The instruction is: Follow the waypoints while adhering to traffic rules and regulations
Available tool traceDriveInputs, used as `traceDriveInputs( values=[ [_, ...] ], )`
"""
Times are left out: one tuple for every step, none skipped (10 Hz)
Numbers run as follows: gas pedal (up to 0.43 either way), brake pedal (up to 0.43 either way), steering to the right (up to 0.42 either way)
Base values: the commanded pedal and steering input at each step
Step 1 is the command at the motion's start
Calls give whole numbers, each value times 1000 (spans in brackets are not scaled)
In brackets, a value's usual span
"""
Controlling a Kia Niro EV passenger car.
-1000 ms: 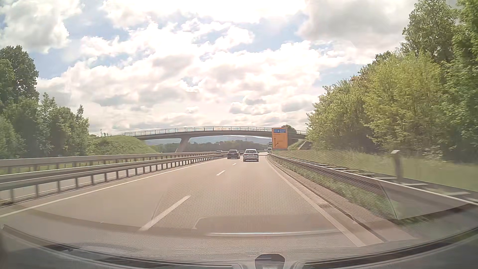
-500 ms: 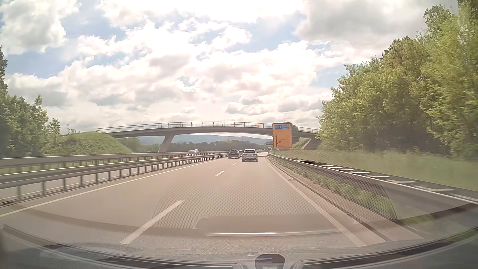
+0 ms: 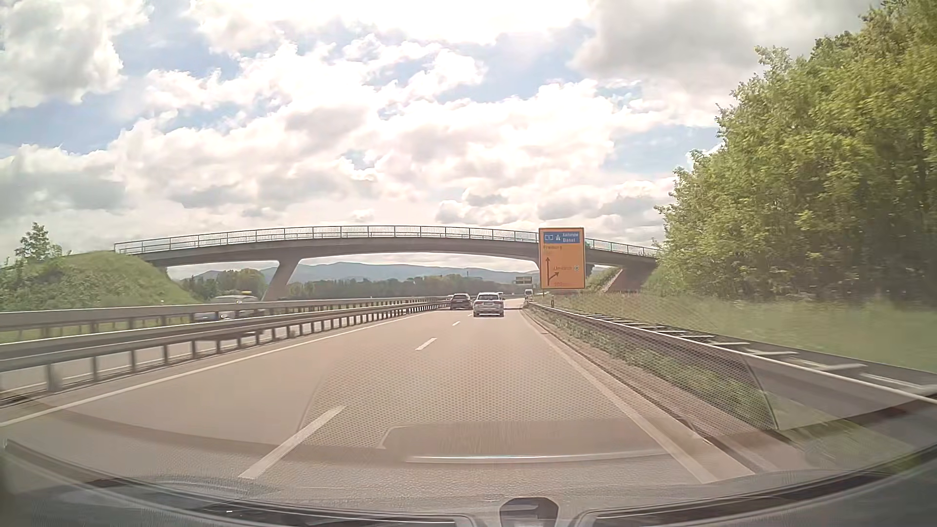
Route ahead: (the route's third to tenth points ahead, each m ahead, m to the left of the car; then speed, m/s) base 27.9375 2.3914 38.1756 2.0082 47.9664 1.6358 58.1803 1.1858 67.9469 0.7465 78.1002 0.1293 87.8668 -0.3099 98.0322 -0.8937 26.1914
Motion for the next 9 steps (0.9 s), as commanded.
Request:
traceDriveInputs(
  values=[
    [248,0,8],
    [248,0,8],
    [260,0,8],
    [260,0,8],
    [268,0,8],
    [268,0,8],
    [280,0,8],
    [287,0,8],
    [287,0,8]
  ],
)
